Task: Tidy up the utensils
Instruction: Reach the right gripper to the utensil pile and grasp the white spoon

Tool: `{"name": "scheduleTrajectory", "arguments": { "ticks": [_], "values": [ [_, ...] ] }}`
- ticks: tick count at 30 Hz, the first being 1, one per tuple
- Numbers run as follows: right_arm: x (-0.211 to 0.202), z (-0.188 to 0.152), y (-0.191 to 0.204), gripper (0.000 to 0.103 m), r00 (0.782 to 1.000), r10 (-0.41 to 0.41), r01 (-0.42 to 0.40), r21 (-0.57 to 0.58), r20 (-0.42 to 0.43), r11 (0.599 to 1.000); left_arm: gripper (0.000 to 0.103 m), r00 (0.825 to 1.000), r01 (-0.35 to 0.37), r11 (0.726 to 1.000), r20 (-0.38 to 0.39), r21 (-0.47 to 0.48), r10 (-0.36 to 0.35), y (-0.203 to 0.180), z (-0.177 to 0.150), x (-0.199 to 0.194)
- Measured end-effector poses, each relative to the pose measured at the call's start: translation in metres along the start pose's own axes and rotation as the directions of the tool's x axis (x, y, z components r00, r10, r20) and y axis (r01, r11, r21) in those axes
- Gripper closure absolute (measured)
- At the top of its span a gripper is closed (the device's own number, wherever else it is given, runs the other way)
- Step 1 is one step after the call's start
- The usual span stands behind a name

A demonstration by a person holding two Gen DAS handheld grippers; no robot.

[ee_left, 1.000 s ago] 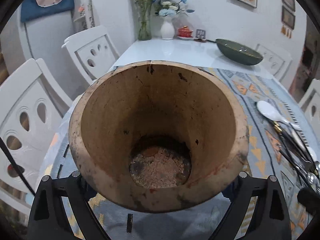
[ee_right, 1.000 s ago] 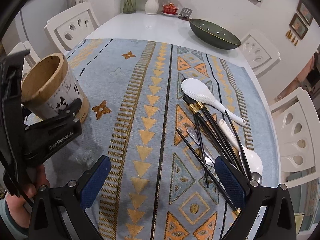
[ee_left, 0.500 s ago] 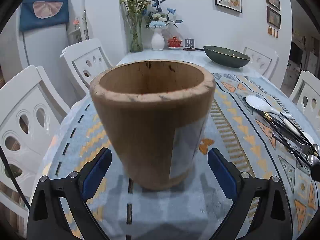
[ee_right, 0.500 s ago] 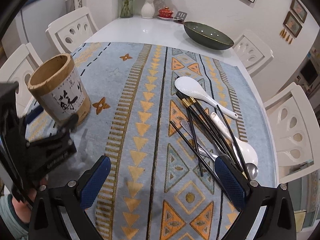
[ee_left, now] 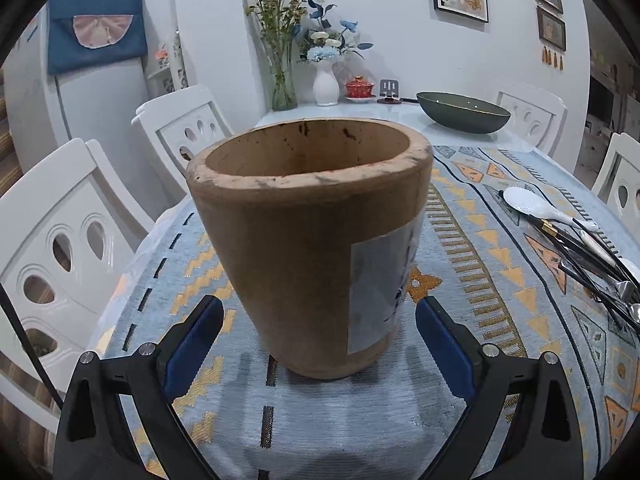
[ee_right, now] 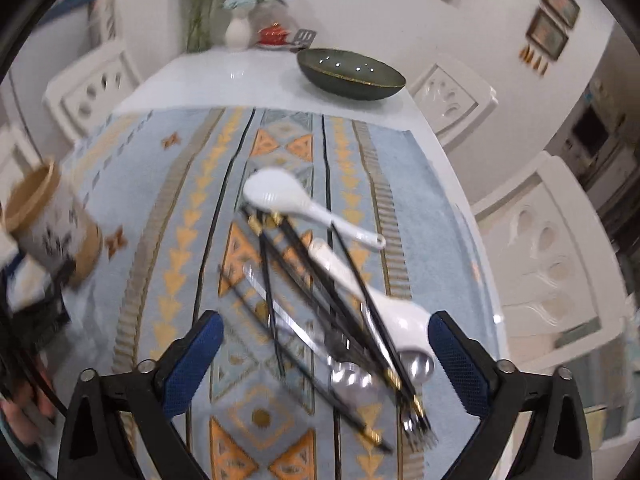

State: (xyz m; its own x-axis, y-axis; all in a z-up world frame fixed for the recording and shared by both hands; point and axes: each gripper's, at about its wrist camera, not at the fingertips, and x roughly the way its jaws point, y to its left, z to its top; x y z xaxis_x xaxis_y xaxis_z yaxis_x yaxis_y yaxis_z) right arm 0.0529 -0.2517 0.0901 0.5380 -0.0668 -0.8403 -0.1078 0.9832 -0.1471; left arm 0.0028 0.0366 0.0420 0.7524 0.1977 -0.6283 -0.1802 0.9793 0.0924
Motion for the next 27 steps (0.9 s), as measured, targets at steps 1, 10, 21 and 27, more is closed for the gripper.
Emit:
{"name": "scheduleTrajectory", "arguments": {
  "ticks": [1, 10, 21, 27],
  "values": [
    [0.003, 0.006, -0.003, 0.017, 1.000, 0.017, -0.017, 0.005, -0.001, 1.000, 0.006, 1.000, -0.001, 1.000, -0.002, 0.000, 0.001, 0.001, 0.000, 0.001],
    [0.090, 0.070, -0.013, 0.041, 0.985, 0.098, -0.108, -0.067, -0.139, 0.992, 0.006, 1.000, -0.008, 1.000, -0.016, 0.000, 0.008, 0.002, 0.000, 0.003],
    [0.147, 0.090, 0.047, 0.041, 0.978, 0.036, -0.094, -0.279, -0.207, 0.956, 0.006, 0.999, -0.014, 1.000, -0.035, -0.001, 0.014, 0.004, 0.000, 0.009],
    [0.166, 0.095, 0.061, 0.041, 0.979, 0.019, -0.078, -0.292, -0.201, 0.953, 0.006, 0.999, -0.010, 1.000, -0.051, -0.002, 0.010, 0.005, 0.000, 0.014]
  ]
}}
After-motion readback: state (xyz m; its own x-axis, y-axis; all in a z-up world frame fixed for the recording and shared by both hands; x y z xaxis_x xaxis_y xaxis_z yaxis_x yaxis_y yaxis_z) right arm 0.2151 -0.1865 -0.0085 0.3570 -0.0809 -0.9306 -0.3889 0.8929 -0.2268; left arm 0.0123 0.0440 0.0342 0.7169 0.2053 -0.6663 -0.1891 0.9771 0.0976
